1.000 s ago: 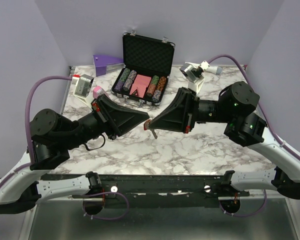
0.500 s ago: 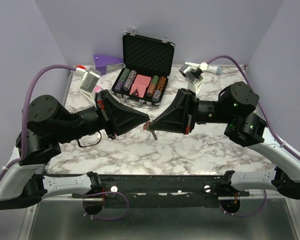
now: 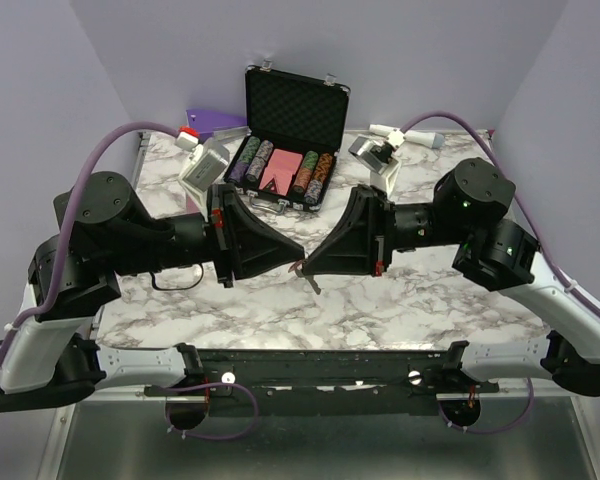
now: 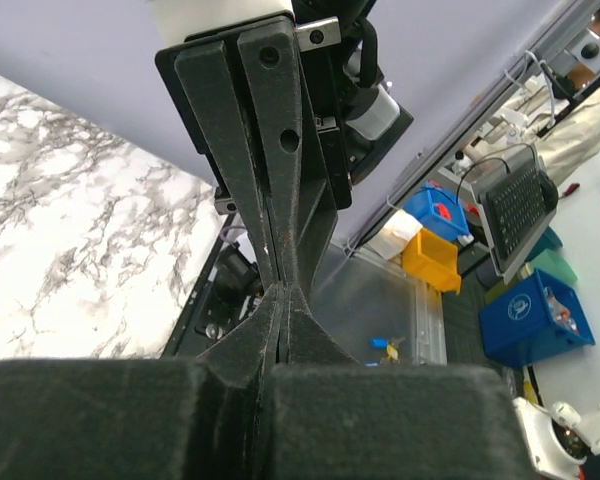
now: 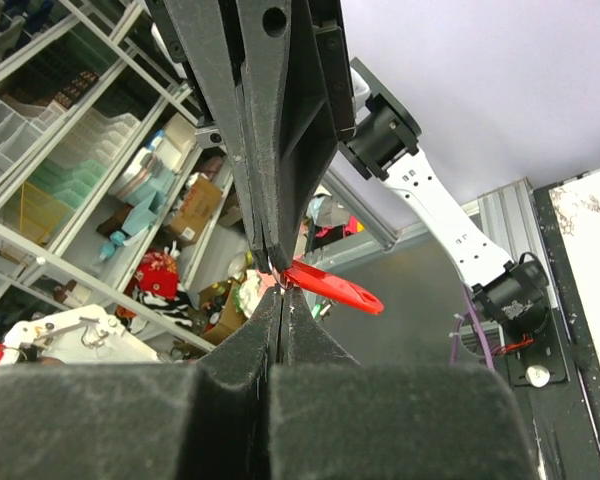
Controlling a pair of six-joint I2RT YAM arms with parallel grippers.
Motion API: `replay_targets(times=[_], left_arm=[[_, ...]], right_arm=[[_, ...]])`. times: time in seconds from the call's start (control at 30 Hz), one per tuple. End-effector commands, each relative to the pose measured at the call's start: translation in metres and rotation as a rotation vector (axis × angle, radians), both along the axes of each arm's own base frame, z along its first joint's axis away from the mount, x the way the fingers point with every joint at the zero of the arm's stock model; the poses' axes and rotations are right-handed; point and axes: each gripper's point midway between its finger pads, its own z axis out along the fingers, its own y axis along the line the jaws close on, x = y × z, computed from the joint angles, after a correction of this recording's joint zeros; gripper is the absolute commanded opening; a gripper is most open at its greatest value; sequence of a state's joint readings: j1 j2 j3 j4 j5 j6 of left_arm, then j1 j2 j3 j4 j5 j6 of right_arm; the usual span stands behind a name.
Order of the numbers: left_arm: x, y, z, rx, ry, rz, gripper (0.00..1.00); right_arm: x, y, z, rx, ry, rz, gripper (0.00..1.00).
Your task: Remove the keys from the keyring
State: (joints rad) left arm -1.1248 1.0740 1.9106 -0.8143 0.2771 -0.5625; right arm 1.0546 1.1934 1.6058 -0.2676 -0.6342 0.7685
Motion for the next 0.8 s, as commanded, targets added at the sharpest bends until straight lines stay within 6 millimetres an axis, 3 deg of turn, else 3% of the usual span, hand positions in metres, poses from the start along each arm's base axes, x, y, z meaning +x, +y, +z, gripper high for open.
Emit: replay_targets(times=[0.0, 0.33, 0.77], left_arm=[[-0.014, -0.018, -0.017, 0.081, 0.015, -0.131, 0.0], [-0.019, -0.032, -0.027, 0.152, 0.027, -0.212, 0.0], [-0.023, -0.046, -0.031, 0.174, 0.04, -0.277, 0.0]], right_arm=[[0.013, 0.014, -0.023, -0.085, 0.013, -0.024, 0.01], [0.01, 0.019, -0.034, -0.127, 0.027, 0.016, 0.01], [0.006, 0.015, -0.033, -0.129, 0.013, 0.032, 0.01]])
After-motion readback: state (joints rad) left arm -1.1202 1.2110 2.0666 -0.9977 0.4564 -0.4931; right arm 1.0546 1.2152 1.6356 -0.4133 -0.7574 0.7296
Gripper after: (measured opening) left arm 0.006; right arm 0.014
